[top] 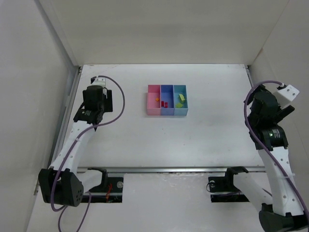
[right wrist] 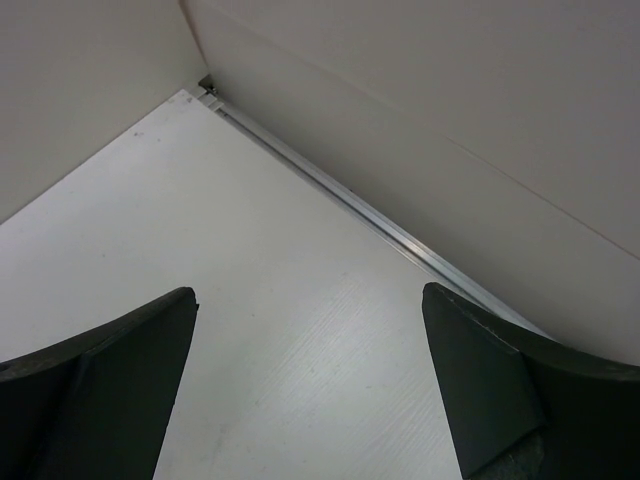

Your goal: Sort the legos into containers by color

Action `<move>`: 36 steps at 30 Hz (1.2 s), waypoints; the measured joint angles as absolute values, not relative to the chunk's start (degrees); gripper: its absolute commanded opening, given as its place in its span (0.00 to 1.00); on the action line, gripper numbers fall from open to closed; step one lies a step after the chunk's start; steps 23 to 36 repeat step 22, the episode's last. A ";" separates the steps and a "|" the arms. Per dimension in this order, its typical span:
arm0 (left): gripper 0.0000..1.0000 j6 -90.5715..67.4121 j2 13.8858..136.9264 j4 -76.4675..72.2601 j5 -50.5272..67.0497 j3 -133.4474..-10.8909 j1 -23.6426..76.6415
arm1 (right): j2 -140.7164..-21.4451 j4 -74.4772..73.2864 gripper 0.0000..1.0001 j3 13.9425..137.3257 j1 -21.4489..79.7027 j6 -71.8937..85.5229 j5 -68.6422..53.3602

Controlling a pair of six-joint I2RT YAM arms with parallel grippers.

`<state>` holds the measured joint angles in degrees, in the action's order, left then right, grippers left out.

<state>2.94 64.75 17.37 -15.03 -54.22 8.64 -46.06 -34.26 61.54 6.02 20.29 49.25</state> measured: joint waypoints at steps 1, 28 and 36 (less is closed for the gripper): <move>0.67 2.52 64.38 17.34 -15.29 -54.22 8.47 | -45.80 -34.04 1.00 61.43 6.02 20.34 49.39; 0.67 0.95 57.17 17.02 -14.33 -51.31 5.50 | -42.78 -35.77 1.00 61.25 6.04 23.16 52.51; 0.67 0.95 57.17 17.02 -14.33 -51.31 5.50 | -42.78 -35.77 1.00 61.25 6.04 23.16 52.51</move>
